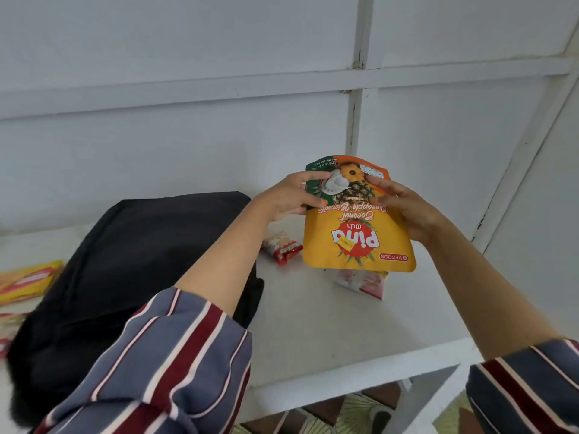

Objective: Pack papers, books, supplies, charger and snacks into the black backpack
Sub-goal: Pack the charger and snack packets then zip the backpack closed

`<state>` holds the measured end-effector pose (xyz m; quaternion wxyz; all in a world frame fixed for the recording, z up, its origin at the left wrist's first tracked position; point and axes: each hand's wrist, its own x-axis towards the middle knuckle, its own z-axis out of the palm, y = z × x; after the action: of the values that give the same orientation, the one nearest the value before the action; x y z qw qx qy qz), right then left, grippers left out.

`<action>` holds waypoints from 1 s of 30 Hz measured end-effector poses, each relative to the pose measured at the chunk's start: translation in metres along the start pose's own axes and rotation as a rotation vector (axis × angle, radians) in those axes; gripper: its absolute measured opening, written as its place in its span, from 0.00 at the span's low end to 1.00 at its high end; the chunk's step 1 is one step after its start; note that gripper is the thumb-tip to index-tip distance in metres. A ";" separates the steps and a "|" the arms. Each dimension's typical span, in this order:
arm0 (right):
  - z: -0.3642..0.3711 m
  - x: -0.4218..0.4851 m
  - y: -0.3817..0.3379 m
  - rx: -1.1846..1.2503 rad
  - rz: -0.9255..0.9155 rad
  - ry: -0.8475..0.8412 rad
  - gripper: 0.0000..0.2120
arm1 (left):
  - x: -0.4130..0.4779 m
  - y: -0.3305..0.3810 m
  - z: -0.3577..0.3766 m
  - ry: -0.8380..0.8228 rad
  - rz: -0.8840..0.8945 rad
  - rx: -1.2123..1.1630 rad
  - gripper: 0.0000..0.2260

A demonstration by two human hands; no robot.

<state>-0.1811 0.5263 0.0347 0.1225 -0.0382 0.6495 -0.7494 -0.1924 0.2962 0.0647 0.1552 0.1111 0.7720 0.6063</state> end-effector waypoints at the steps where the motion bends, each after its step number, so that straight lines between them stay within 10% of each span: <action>1: 0.016 -0.010 0.002 -0.003 -0.002 0.006 0.21 | -0.017 -0.001 -0.008 -0.004 0.009 0.009 0.26; 13: 0.182 -0.103 0.041 0.002 0.038 -0.002 0.22 | -0.205 -0.041 -0.084 0.020 0.008 0.030 0.23; 30: 0.234 -0.158 0.079 0.072 0.104 -0.203 0.21 | -0.335 -0.105 -0.105 0.267 -0.103 0.092 0.12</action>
<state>0.0329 0.3271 0.0096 0.2279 -0.0756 0.6075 -0.7572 0.0804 0.0558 0.0205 0.0769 -0.0032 0.8174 0.5709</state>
